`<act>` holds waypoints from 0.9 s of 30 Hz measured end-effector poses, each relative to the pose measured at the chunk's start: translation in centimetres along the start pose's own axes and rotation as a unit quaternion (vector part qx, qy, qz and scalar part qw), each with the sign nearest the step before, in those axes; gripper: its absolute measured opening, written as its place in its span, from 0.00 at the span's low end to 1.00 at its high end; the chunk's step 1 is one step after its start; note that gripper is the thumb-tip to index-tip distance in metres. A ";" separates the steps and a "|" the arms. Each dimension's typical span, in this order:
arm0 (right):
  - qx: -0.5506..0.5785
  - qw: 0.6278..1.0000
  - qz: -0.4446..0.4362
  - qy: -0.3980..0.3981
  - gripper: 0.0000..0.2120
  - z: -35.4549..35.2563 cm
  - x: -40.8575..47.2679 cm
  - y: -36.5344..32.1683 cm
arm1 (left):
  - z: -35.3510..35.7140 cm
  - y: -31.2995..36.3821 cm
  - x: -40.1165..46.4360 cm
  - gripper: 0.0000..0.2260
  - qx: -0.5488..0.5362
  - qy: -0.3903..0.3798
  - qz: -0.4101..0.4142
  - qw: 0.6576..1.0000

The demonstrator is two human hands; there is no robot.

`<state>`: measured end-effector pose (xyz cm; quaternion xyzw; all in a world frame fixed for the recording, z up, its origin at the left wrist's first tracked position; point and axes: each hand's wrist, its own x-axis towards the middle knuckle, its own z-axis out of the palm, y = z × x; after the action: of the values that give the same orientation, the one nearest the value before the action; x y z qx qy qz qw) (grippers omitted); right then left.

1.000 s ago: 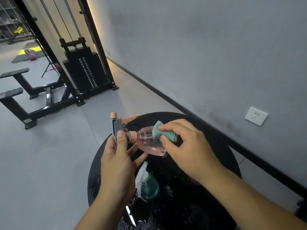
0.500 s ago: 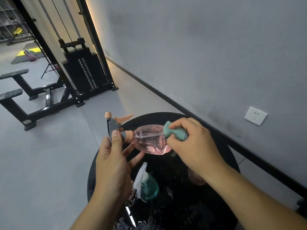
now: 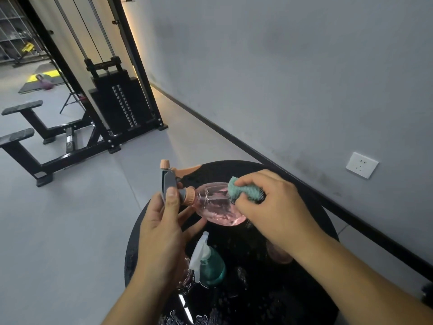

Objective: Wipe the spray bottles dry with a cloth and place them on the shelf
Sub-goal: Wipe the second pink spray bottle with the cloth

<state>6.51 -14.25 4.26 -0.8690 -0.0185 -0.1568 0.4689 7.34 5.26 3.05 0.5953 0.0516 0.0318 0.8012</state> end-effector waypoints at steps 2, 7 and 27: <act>0.002 1.000 0.003 0.010 0.10 -0.3 0.2 0.2 | 0.0 0.1 0.1 0.15 0.002 -0.011 0.000 1.000; -0.014 0.996 -0.060 -0.069 0.13 0.2 -0.2 -0.7 | -0.1 -0.8 -0.3 0.14 0.047 -0.050 0.015 0.998; -0.033 0.999 -0.003 -0.015 0.12 0.1 0.2 0.7 | -0.2 -0.8 -0.2 0.18 0.051 -0.039 0.036 0.997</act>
<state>6.86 -14.63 3.72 -0.8861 -0.0229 -0.1455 0.4395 7.09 5.17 2.28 0.6380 0.0001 0.0345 0.7693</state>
